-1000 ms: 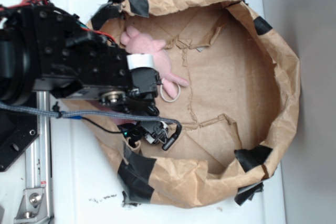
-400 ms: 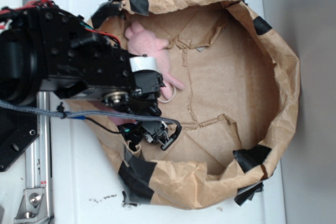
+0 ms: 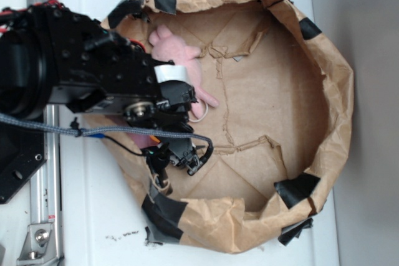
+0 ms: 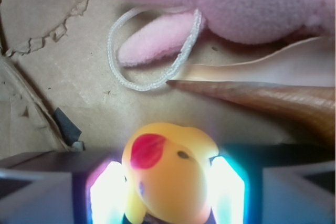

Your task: Grab the yellow duck.

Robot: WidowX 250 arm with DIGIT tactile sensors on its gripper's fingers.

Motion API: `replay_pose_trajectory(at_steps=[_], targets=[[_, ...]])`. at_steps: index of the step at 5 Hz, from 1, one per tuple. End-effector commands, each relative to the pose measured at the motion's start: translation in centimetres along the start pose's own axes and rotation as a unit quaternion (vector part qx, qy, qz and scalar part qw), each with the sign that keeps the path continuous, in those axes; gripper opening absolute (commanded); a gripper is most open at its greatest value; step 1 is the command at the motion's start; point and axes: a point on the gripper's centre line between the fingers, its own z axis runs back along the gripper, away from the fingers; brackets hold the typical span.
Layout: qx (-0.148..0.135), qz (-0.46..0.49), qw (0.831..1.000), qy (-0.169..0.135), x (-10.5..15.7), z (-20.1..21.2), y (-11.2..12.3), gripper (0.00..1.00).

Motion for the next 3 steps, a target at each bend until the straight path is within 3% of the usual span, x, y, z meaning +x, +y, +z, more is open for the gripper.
replay_pose_trajectory(at_steps=[1, 2, 3], targets=[[-0.014, -0.018, 1.000, -0.006, 0.7, 1.4, -0.4, 0.00], [-0.027, -0.129, 0.990, -0.039, 1.8, 3.8, -1.9, 0.00], [-0.041, -0.258, 0.961, -0.088, 3.8, 7.8, -4.6, 0.00]])
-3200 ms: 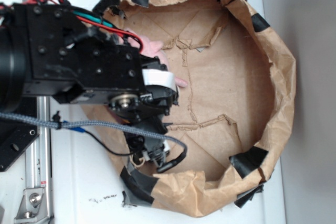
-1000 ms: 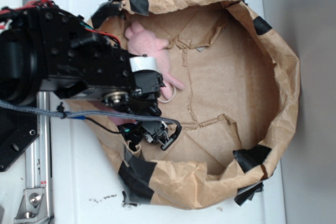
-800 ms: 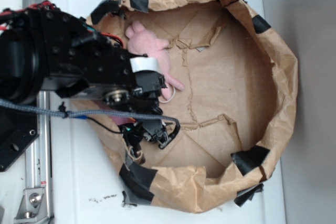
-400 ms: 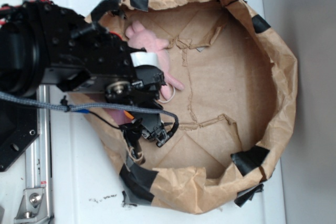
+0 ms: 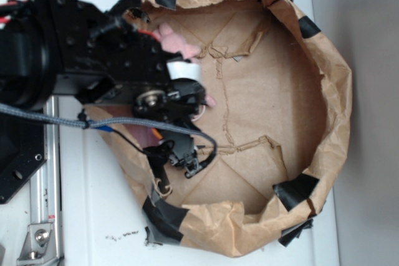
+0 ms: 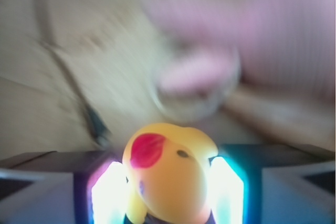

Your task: Grab the yellow duck.

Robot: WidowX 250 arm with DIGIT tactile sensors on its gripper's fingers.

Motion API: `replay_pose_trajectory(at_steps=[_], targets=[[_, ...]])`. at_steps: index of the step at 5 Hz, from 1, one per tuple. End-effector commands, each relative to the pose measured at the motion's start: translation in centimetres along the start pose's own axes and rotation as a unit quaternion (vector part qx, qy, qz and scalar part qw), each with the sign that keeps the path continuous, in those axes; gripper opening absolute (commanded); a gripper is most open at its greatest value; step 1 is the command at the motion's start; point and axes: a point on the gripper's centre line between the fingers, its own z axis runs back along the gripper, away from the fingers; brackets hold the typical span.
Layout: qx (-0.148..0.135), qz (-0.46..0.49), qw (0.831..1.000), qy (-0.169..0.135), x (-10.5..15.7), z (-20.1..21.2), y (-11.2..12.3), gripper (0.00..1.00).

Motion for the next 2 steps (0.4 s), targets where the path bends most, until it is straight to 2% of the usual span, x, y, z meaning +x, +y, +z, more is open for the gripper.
replay_pose_trajectory(at_steps=[1, 2], targets=[[0.020, -0.183, 0.980, -0.069, 5.11, 6.67, -3.84, 0.00], [0.058, -0.272, 0.958, -0.062, 5.68, 7.28, -4.65, 0.00]])
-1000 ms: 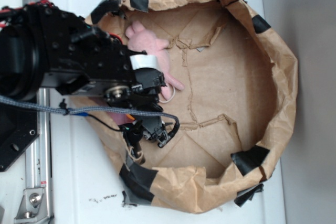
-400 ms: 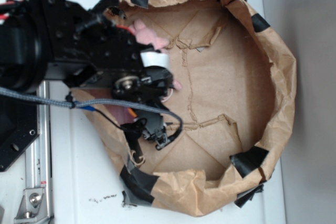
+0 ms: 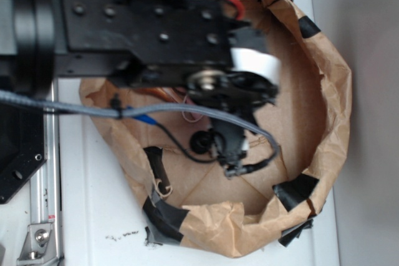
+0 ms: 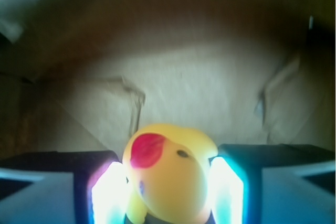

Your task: Grab the yellow duck.

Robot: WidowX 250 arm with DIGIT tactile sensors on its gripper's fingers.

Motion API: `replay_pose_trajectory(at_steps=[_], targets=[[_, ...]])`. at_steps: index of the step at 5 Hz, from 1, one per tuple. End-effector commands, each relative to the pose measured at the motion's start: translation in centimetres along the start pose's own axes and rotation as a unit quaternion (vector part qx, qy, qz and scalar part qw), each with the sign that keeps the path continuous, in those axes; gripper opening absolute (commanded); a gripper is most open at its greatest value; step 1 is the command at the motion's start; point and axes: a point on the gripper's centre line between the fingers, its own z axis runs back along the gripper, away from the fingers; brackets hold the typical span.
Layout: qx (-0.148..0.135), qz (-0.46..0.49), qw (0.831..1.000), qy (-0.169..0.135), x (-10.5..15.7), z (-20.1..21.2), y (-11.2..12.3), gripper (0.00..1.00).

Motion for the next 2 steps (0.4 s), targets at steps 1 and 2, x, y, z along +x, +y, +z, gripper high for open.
replay_pose_trajectory(at_steps=[1, 2], targets=[[0.032, -0.098, 0.995, 0.001, 1.45, 2.25, -0.79, 0.00], [0.036, -0.079, 0.996, 0.001, 1.54, 1.62, -0.51, 0.00]])
